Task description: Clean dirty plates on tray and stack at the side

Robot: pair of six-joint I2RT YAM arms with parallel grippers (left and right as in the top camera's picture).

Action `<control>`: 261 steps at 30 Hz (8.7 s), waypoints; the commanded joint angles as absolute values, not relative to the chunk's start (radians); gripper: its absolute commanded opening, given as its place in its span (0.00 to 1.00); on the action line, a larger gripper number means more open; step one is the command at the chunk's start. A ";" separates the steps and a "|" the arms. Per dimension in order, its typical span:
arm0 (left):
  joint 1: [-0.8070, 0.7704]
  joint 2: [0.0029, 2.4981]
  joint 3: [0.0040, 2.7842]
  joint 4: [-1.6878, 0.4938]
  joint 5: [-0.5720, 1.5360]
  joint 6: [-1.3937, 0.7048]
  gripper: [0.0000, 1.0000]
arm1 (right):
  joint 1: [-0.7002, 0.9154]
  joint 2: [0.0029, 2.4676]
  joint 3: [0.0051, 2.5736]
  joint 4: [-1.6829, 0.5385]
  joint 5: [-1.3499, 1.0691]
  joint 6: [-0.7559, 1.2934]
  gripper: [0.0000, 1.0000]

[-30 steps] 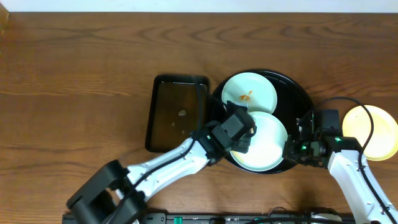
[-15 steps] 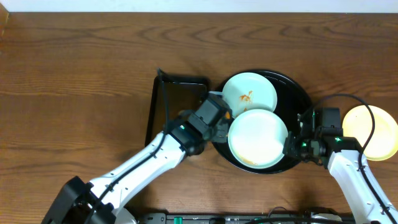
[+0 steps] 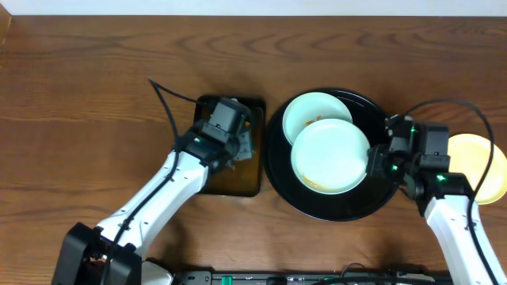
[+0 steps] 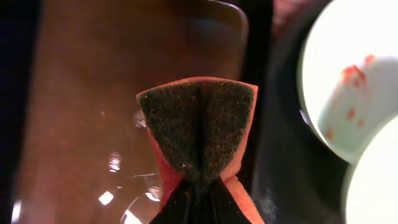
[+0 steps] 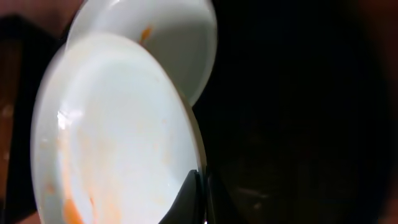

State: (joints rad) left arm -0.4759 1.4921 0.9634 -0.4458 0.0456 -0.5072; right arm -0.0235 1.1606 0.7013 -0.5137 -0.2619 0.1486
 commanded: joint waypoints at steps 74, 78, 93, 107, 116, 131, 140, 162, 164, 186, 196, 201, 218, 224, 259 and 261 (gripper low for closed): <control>-0.394 1.483 0.966 -0.490 0.034 -0.490 0.08 | -0.165 1.808 0.991 -0.566 -0.620 -0.156 0.01; -0.394 1.483 0.966 -0.490 0.034 -0.490 0.08 | -0.165 1.763 0.991 -0.569 -0.664 -0.175 0.01; -0.394 1.483 0.966 -0.489 0.034 -0.490 0.08 | -0.138 1.457 0.991 -0.640 -0.565 -0.245 0.01; -0.394 1.483 0.966 -0.489 0.034 -0.490 0.08 | 0.072 1.207 0.991 -0.622 0.189 -0.094 0.01; -0.394 1.483 0.966 -0.489 0.034 -0.491 0.08 | 0.076 1.201 0.991 -0.605 0.400 -0.075 0.01; -0.394 1.483 0.966 -0.490 0.034 -0.490 0.08 | -0.002 1.233 0.991 -0.657 0.533 0.159 0.01; -0.394 1.483 0.966 -0.490 0.038 -0.491 0.08 | -0.227 1.359 0.991 -0.673 0.515 0.318 0.01; -0.394 1.483 0.966 -0.493 0.038 -0.490 0.08 | -0.714 1.487 0.991 -0.604 0.160 0.446 0.35; -0.394 1.483 0.966 -0.493 0.038 -0.491 0.08 | -0.707 1.487 0.991 -0.592 0.054 0.400 0.35; -0.394 1.483 0.966 -0.492 0.037 -0.490 0.08 | -0.087 1.484 1.098 -0.571 -0.350 -0.017 0.57; -0.394 1.483 0.966 -0.493 0.037 -0.490 0.08 | 0.037 1.643 1.097 -0.449 -0.263 0.033 0.61; -0.394 1.483 0.966 -0.493 0.037 -0.490 0.08 | 0.038 1.779 1.097 -0.378 -0.244 0.100 0.60; -0.394 1.483 0.966 -0.479 0.038 -0.490 0.08 | 0.054 1.973 1.097 -0.423 -0.324 0.126 0.01; -0.408 1.483 0.966 -0.373 0.159 -0.464 0.08 | 0.054 1.973 1.097 -0.549 -0.324 0.126 0.01; -0.722 1.908 0.966 0.105 0.112 -0.558 0.08 | 0.126 1.973 1.097 -0.721 -0.326 0.121 0.01; -0.694 1.908 0.966 0.051 0.083 -0.558 0.08 | 0.126 1.973 1.097 -0.721 -0.326 0.121 0.01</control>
State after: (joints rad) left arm -0.7506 1.8965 0.9684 0.1230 0.1963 -0.5537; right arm 0.1009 1.9244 1.1389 -0.6998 -0.3931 0.1257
